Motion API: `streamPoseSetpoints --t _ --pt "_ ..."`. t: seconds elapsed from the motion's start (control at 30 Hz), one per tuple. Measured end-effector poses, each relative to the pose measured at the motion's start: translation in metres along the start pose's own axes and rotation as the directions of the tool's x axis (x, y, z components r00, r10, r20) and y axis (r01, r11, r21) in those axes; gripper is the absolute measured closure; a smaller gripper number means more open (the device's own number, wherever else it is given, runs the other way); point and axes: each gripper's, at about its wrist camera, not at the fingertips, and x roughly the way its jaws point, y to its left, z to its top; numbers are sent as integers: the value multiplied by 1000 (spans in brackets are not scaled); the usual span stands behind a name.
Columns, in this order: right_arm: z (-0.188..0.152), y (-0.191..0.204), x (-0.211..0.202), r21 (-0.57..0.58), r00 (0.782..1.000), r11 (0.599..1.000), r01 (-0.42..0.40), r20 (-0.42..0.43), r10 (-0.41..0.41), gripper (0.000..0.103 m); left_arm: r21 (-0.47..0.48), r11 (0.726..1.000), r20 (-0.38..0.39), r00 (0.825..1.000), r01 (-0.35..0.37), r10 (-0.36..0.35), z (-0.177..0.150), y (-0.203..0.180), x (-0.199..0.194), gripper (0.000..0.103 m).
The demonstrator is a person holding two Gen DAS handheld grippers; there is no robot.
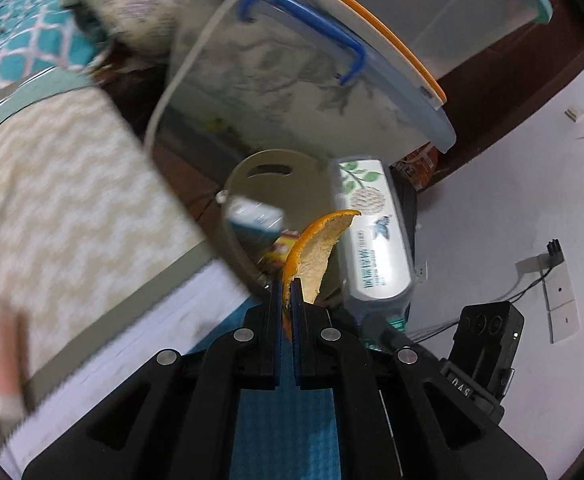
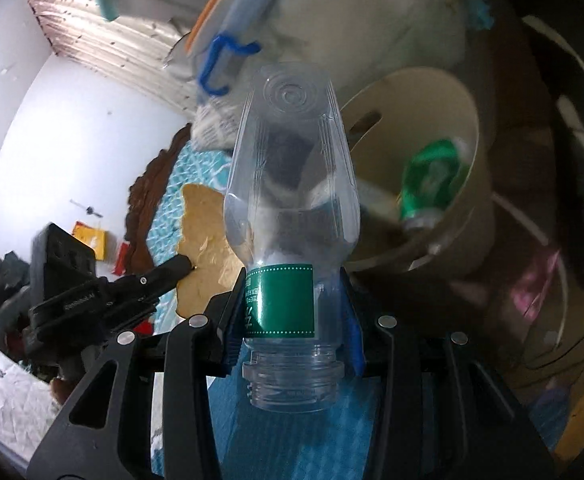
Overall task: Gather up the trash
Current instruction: 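Carry the bottle and orange peel over the beige bin and open both tools, then move both open tools back over the bed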
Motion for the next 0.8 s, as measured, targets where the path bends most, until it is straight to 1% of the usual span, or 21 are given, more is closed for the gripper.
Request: streamPoseSetpoints --t 0.1,0.13,0.17,0.2,0.23,0.27,0.3,0.37,0.43,0.53,0.67,0.8 --pt "19 -6 8 13 999 999 33 -12 -33 59 16 1000 -9 1000 -15 15 19 -13 22 100" --pt "24 -10 8 17 999 999 40 -20 -40 57 15 1000 -5 1000 -21 21 24 -16 28 99" --pt "35 -14 16 16 998 998 56 -28 -55 48 16 999 13 999 -46 46 31 -20 37 99" --pt "39 -17 19 12 997 997 72 -31 -71 39 17 998 18 998 -62 62 35 -22 44 96" --pt "42 -17 21 9 995 995 97 -21 -97 26 12 997 13 997 -81 80 38 -22 52 77" --pt "42 -19 19 11 992 992 127 8 -127 26 -4 995 -8 995 -102 102 39 -20 61 64" --pt "41 -20 15 4 991 992 128 34 -128 26 -19 993 -21 993 -114 113 39 -17 66 58" --pt "36 -20 5 -6 988 991 135 80 -135 26 -10 995 -27 995 -96 96 31 -12 67 59" --pt "26 -22 -8 1 980 990 142 138 -140 26 8 994 -23 994 -111 111 25 -10 63 59" --pt "13 -20 -16 21 973 990 141 182 -142 26 7 994 -2 994 -109 109 14 1 46 59" --pt "-1 -4 -17 -24 972 990 136 197 -128 26 -15 993 66 991 -114 114 -6 22 5 58" --pt "-15 27 -8 -113 980 988 108 178 -87 27 -53 988 137 979 -147 152 -33 48 -43 57"
